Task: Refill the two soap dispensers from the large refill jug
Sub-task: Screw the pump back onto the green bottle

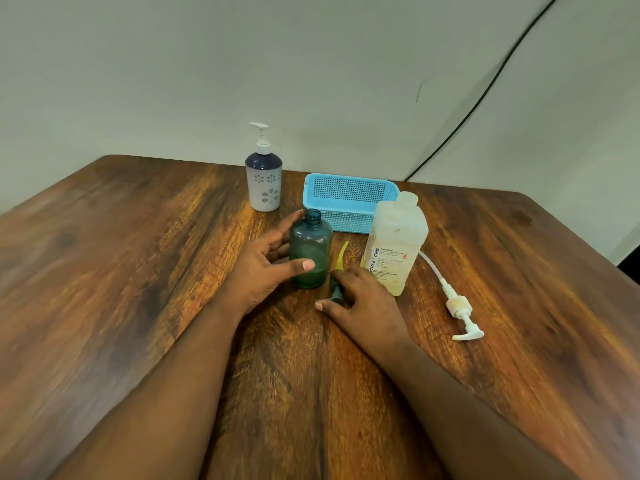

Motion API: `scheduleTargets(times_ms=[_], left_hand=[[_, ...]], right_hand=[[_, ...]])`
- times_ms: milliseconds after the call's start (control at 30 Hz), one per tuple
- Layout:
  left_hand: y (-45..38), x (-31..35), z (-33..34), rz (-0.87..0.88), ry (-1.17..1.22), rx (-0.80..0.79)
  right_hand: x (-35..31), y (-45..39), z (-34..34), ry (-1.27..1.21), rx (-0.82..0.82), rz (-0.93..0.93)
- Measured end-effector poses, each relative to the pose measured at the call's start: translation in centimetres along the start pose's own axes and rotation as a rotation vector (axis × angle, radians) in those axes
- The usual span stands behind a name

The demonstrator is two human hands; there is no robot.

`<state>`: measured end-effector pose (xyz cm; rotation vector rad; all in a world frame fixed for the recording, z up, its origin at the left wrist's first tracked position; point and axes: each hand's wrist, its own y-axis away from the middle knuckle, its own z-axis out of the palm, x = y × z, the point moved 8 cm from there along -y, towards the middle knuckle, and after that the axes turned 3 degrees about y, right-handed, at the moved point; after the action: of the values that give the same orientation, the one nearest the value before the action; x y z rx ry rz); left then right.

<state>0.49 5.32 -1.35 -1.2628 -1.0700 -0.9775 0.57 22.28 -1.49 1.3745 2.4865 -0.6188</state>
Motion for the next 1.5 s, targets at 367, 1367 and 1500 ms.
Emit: scheduleTargets(times_ms=[367,1367,1500], left_hand=[[-0.1,0.1,-0.6,-0.015,0.045,0.005],[-0.4,-0.6,-0.2,0.0,0.134,-0.004],[-0.5,-0.6,-0.1,-0.009,0.105,-0.015]], right_hand=[[-2.7,1.6,-8.4,-0.913,0.42,-0.002],[-8.1,-8.2,-10.7,-0.105,0.15,-0.048],[-7.9,-9.3,-9.4,-0.057,0.249,-0.042]])
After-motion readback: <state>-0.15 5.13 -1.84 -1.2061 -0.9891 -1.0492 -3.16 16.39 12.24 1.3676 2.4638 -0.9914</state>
